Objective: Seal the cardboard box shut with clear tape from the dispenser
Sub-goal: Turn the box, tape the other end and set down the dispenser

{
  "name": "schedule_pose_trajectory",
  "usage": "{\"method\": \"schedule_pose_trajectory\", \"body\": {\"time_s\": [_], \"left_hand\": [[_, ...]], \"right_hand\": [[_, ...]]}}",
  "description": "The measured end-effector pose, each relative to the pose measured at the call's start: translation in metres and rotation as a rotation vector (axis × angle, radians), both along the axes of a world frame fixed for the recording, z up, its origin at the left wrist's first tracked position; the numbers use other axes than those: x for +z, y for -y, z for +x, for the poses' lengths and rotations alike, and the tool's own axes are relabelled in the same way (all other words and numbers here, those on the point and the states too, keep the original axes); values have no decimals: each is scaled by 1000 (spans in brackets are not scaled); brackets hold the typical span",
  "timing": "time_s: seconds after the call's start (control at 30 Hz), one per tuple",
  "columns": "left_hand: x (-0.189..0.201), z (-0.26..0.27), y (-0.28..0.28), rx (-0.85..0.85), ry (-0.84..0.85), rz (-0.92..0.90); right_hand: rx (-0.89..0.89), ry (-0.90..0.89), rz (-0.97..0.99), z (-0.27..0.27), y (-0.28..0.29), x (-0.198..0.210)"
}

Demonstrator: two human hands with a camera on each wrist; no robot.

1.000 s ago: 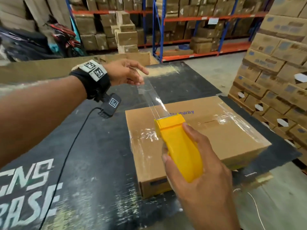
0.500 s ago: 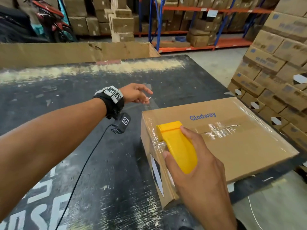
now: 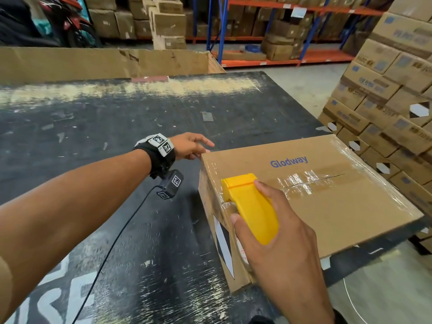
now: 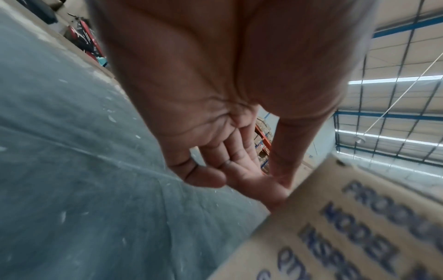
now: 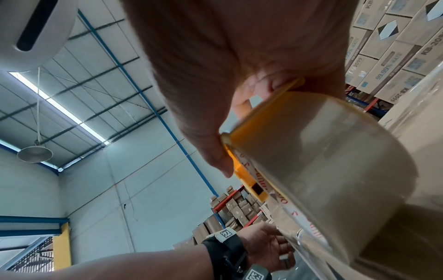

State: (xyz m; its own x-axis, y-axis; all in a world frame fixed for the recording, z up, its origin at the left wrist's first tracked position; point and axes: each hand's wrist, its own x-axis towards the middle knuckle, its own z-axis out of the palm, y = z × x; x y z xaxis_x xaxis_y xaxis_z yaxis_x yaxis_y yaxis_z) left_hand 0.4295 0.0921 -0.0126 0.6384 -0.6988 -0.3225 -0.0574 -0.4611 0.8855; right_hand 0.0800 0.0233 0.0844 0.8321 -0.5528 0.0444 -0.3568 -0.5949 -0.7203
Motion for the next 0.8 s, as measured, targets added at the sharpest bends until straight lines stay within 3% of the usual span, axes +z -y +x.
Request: {"method": "schedule_pose_trajectory", "body": {"time_s": [0.07, 0.13, 0.17, 0.23, 0.3, 0.37, 0.47, 0.63, 0.8], "left_hand": [[-3, -3, -3, -51, 37, 93], [-5, -3, -11, -107, 237, 223], [-5, -5, -15, -92, 341, 218], [-4, -13, -24, -15, 443, 7], [2, -29, -27, 15, 441, -223], [6, -47, -27, -47, 439, -304], [-4, -59, -29, -146, 488, -230], [-15, -67, -31, -94, 471, -206], [-14, -68, -29, -83, 476, -175]], "right_hand": [[4, 1, -6, 1, 0, 0], [11, 0, -18, 0, 2, -1], [12, 3, -20, 0, 3, -2], [6, 13, -21, 0, 6, -2], [6, 11, -16, -1, 7, -1], [10, 5, -5, 0, 7, 0], [14, 19, -8, 0, 5, 3], [46, 8, -34, -6, 0, 3], [63, -100, 3, -58, 1, 10]]}}
